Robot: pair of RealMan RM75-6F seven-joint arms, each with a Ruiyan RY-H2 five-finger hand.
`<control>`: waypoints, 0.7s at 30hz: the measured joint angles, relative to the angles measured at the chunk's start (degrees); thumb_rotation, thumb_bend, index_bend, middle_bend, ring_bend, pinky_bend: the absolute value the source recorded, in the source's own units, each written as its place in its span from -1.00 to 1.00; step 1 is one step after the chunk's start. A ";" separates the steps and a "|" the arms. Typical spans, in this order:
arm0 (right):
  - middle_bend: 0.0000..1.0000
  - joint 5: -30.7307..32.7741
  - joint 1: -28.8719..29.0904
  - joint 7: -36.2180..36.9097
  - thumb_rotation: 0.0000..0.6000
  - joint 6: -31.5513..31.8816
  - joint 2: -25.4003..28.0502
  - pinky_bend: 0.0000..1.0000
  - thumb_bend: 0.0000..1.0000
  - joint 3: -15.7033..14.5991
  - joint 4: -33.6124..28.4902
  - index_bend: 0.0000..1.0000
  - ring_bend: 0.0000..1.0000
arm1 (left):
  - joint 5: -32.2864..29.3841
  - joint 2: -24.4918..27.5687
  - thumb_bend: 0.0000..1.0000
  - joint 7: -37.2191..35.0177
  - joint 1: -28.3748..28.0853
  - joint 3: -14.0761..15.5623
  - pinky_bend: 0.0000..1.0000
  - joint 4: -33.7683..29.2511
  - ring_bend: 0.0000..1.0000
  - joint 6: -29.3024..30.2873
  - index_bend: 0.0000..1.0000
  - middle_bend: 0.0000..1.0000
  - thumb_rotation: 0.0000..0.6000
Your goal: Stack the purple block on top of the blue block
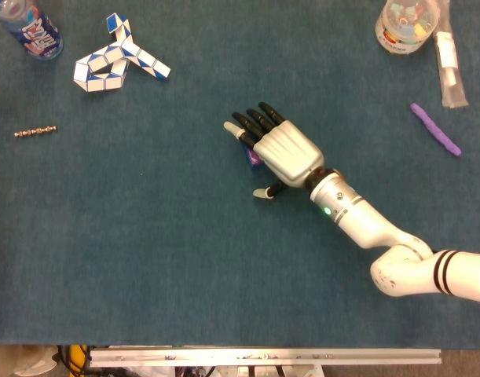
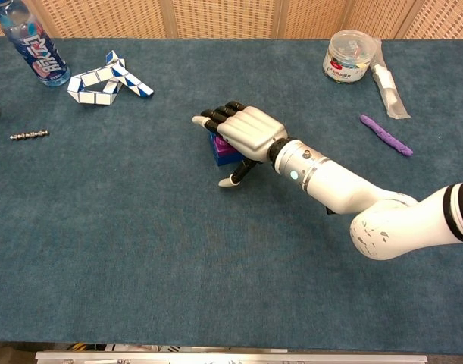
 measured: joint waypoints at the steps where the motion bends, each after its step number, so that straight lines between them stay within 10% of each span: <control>1: -1.00 -0.09 -0.01 -0.11 0.22 0.07 -0.05 -1.00 -1.00 0.00 0.18 -1.00 -1.00 | 0.01 0.00 -0.66 0.00 -0.01 -0.01 -0.38 0.00 -0.61 0.00 -0.59 -0.63 1.00; 21: -1.00 0.49 0.26 1.12 0.22 -0.99 0.58 -1.00 -1.00 1.74 -0.39 -1.00 -1.00 | 0.26 0.23 -0.66 -0.06 -0.02 0.00 -0.38 -0.41 -0.61 0.13 -0.59 -0.63 1.00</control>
